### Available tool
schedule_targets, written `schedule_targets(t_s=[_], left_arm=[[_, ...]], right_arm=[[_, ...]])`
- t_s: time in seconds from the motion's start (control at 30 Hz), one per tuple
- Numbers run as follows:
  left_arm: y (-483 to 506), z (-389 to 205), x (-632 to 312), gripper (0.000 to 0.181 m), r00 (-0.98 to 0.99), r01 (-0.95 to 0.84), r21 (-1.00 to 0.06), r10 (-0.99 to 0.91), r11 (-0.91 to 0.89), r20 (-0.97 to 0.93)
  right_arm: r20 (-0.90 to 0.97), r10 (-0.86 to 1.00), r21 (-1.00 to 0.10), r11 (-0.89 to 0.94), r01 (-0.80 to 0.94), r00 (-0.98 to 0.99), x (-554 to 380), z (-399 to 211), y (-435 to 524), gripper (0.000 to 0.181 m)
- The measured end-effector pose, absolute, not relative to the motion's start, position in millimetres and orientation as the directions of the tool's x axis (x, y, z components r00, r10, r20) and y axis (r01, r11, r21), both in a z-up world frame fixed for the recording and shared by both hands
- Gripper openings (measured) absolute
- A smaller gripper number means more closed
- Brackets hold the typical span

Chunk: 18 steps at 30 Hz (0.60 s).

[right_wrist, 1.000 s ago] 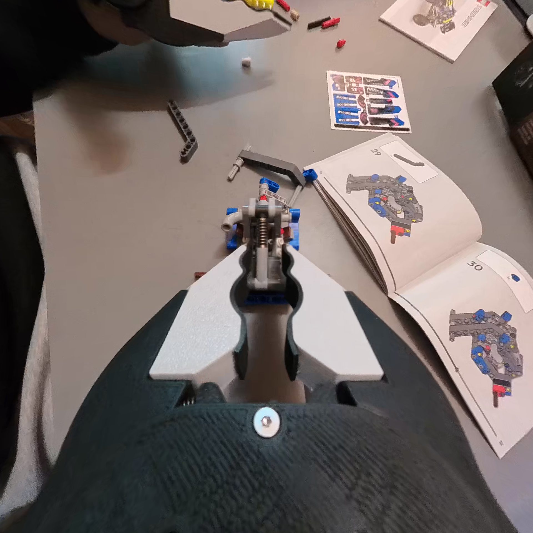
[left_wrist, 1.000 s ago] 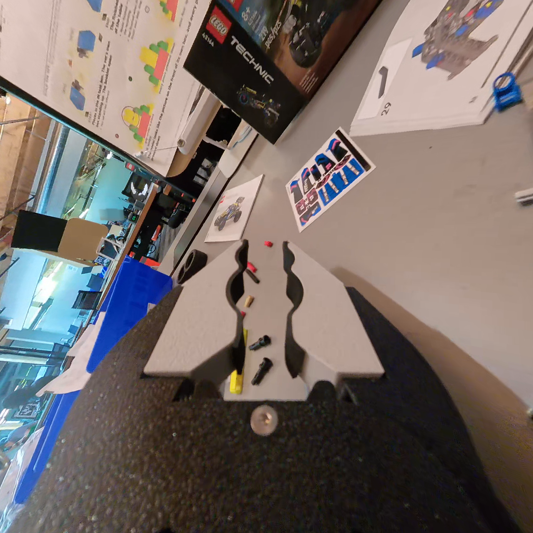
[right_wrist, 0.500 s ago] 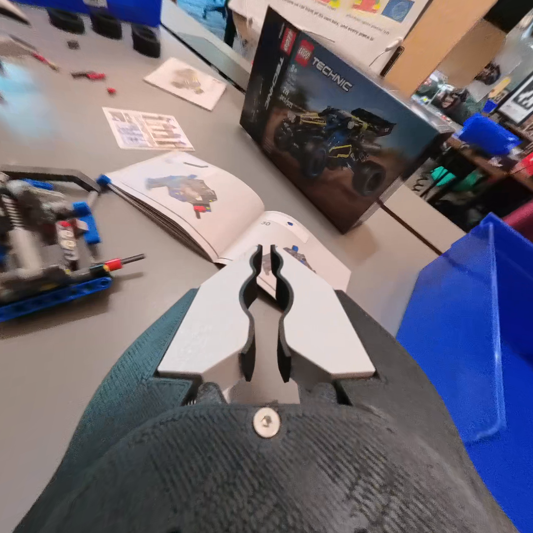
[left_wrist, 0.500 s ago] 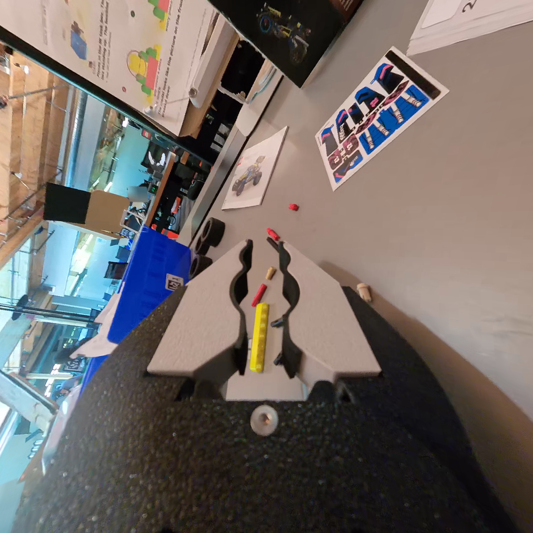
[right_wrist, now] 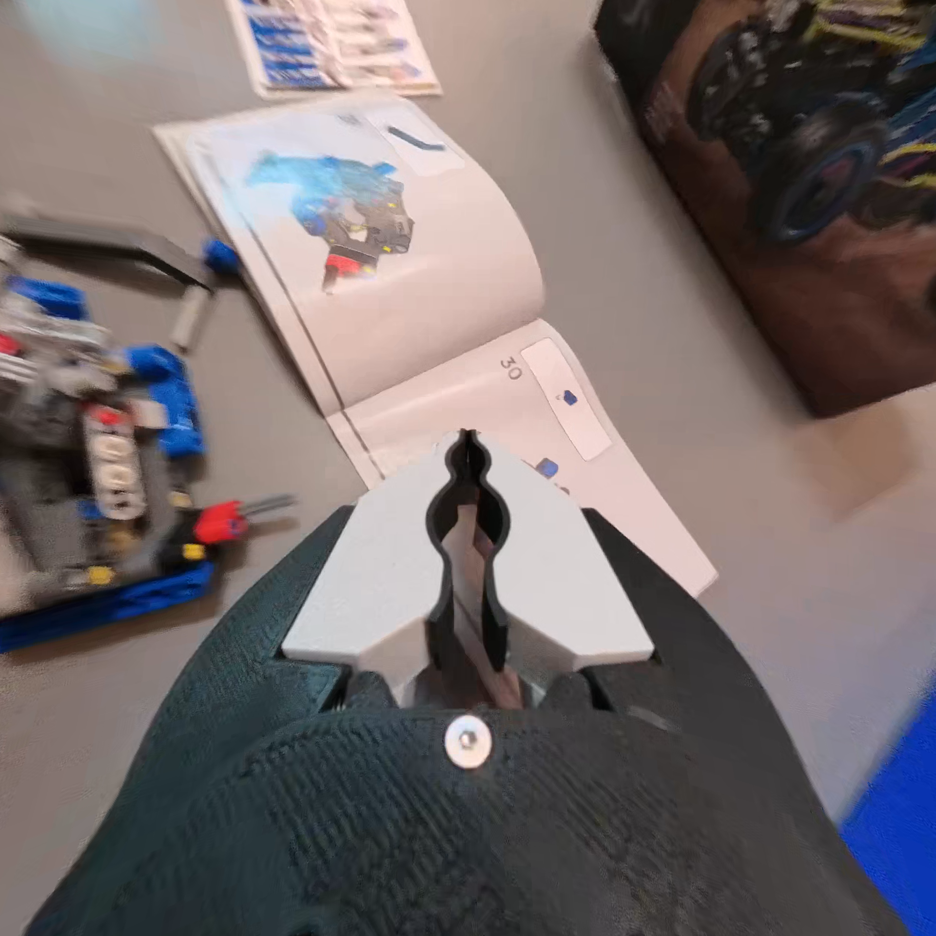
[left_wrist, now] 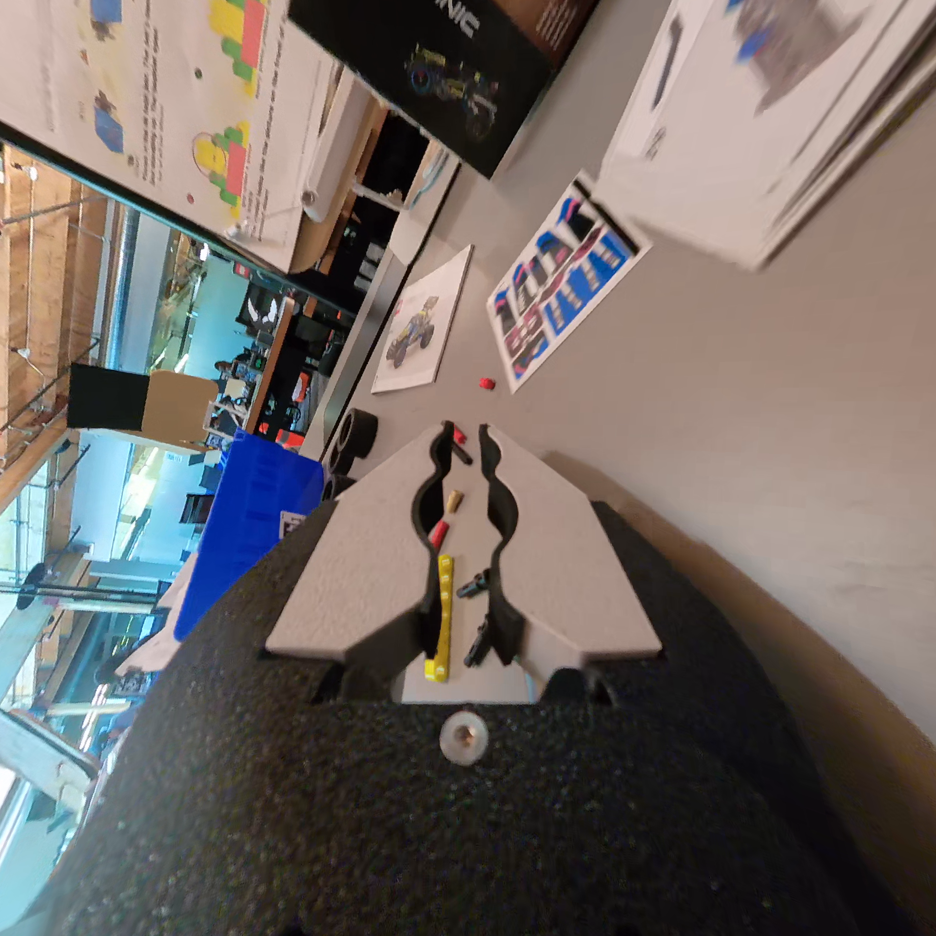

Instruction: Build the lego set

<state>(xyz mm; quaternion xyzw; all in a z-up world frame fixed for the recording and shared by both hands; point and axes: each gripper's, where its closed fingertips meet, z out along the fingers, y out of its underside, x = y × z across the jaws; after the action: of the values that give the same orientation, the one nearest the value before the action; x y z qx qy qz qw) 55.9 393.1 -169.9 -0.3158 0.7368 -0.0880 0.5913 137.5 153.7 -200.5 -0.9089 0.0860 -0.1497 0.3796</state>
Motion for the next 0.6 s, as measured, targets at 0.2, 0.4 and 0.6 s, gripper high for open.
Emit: schedule_targets(t_s=[0.2, 0.4, 0.6], left_arm=[[375.5, -154.3, 54.6, 0.007, -0.073, -0.249, -0.535, -0.566, 0.807, -0.821], [371.1, -147.8, 49.7, 0.01, -0.034, -0.226, -0.552, -0.573, 0.803, -0.819], [369.0, -146.1, 42.5, 0.01, -0.023, -0.2, -0.511, -0.526, 0.836, -0.85]], right_arm=[[0.3, -0.249, -0.773, -0.629, 0.082, 0.921, 126.7, -167.3, 166.3, 0.025], [0.241, -0.057, -0.818, -0.549, 0.171, 0.969, 84.2, -148.9, 206.5, 0.05], [0.336, 0.088, -0.576, -0.768, 0.279, 0.938, 84.1, -175.1, 215.6, 0.044]])
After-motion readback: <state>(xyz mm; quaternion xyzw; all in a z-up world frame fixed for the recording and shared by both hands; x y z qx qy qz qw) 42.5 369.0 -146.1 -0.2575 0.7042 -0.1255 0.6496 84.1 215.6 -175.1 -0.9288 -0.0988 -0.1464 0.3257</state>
